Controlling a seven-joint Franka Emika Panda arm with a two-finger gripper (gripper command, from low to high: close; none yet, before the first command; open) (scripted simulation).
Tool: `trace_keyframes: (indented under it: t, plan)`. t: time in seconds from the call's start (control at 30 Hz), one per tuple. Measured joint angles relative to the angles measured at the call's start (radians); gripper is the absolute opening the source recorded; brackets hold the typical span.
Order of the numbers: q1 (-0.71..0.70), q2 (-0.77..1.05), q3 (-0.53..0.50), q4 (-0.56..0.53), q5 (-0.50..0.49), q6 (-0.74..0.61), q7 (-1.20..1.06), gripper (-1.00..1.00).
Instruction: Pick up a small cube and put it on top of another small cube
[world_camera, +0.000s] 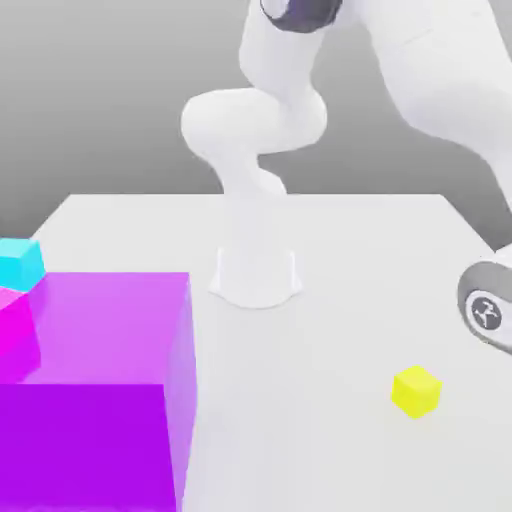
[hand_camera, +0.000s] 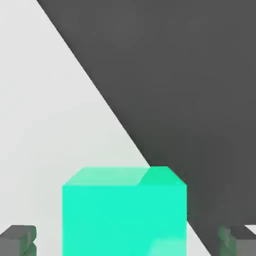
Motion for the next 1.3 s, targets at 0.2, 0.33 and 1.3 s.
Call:
trace_keyframes:
  t: [0.2,0.33,1.3]
  plan:
    - [-0.001,-0.018,0.002,-0.004,0.006,-0.015,-0.005,-1.00]
    - [-0.023,-0.143,0.034,-0.064,0.053,-0.080,-0.029,-1.00]
    - [-0.058,-0.514,0.129,-0.767,0.028,0.255,0.119,1.00]
